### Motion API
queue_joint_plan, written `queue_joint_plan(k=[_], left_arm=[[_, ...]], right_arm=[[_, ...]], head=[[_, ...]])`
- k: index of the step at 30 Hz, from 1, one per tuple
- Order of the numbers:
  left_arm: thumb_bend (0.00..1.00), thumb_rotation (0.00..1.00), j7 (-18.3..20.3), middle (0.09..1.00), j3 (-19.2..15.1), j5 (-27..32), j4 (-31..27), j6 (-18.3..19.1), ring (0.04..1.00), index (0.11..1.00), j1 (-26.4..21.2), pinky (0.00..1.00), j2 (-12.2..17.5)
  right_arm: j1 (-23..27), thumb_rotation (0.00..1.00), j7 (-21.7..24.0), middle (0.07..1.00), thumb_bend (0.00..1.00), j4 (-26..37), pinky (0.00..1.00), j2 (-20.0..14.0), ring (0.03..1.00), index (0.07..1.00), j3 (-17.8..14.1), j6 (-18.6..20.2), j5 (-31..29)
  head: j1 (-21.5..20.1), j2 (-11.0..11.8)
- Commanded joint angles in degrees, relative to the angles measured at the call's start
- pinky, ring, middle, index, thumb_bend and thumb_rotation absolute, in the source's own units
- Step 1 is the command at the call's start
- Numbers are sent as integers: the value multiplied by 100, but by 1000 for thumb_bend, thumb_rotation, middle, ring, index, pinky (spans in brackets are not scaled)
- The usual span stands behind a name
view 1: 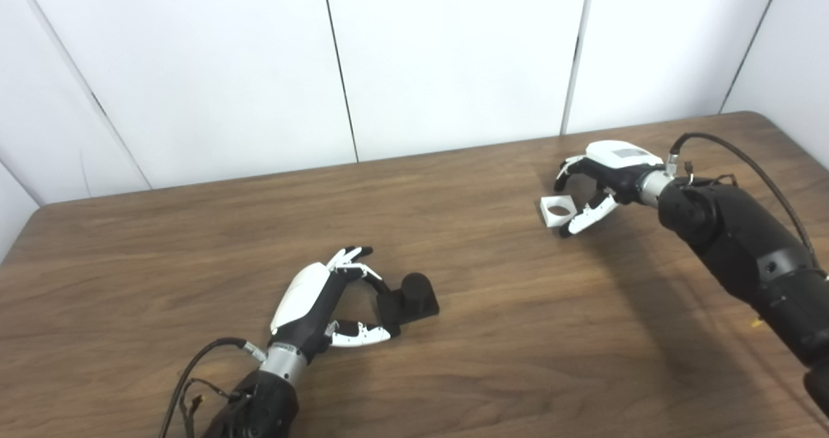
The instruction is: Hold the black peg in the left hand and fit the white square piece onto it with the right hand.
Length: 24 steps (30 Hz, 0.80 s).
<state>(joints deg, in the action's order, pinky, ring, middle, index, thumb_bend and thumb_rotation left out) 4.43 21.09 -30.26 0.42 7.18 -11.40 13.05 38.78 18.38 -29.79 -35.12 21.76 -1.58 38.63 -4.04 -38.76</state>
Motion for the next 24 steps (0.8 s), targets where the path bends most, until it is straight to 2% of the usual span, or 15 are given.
queue_joint_plan(k=[1,9,12,13,24], left_arm=[[519,77,276,933,64,-176,70,297,982,493,83,937,79],[520,78,285,929,66,-221,40,343,975,493,97,927,58],[520,78,268,927,57,-220,51,322,975,492,101,937,55],[520,78,266,926,53,-215,52,318,975,492,102,938,54],[519,79,316,932,59,-240,38,378,981,493,87,949,35]], right_arm=[[-96,407,298,905,840,49,922,16,933,713,59,-8,-133],[-227,269,147,882,771,178,922,56,917,604,-18,-23,-196],[-231,173,88,878,563,192,922,69,916,511,-20,-20,-197],[-230,163,64,876,543,188,923,76,915,501,-28,-19,-204],[-272,150,-95,862,522,268,938,35,903,488,-38,-7,-231]], head=[[-8,-13],[17,-35],[24,-54],[23,-54],[58,-91]])
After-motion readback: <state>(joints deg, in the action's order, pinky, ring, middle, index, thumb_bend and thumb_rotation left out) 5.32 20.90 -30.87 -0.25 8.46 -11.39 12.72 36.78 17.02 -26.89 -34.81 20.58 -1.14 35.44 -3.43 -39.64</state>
